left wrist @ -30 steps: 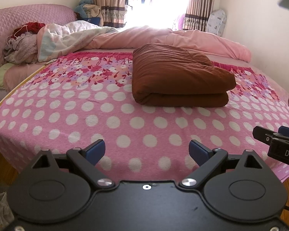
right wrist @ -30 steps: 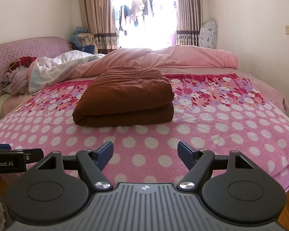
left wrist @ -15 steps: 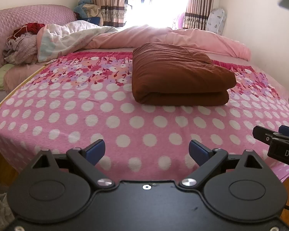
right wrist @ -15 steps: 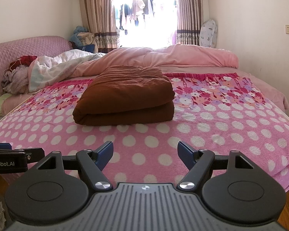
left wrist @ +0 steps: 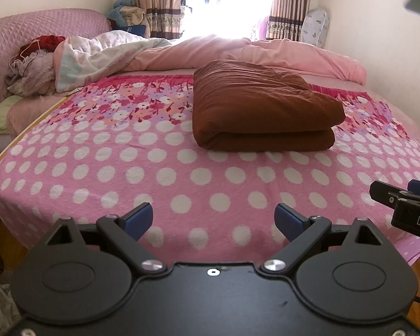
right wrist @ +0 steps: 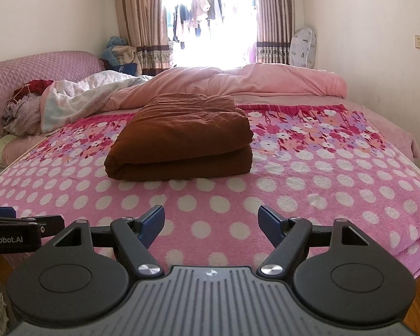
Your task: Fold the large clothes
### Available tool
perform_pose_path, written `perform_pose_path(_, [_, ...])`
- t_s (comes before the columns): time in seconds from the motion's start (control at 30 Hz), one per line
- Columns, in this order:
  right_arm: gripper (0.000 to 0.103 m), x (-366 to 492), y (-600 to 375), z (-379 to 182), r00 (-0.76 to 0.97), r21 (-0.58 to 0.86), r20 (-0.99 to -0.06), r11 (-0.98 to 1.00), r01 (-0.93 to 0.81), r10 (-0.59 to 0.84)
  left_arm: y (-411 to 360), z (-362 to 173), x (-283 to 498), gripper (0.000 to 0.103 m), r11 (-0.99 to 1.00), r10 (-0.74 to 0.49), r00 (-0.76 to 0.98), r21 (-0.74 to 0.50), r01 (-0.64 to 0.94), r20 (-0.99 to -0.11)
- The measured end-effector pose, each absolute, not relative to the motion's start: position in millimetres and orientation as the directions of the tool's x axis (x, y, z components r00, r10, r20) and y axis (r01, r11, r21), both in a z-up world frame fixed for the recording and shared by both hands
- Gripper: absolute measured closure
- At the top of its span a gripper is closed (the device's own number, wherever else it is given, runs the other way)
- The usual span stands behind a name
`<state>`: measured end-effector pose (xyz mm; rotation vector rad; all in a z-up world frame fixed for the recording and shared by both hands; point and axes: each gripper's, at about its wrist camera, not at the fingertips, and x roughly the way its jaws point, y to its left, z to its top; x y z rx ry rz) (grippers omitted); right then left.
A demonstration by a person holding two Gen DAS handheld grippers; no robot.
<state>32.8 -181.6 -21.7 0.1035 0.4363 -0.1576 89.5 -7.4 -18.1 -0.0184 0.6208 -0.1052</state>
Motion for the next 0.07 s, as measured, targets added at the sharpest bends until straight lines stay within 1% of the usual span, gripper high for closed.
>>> perform_pose_path(0.07, [0.014, 33.4, -181.8, -21.3, 0.895, 0.066, -0.427, 0.983, 0.173, -0.129, -7.8, -17.9, 89.4, 0.007, 0.994, -0.107, 0.809, -0.048, 0.097, -0.578])
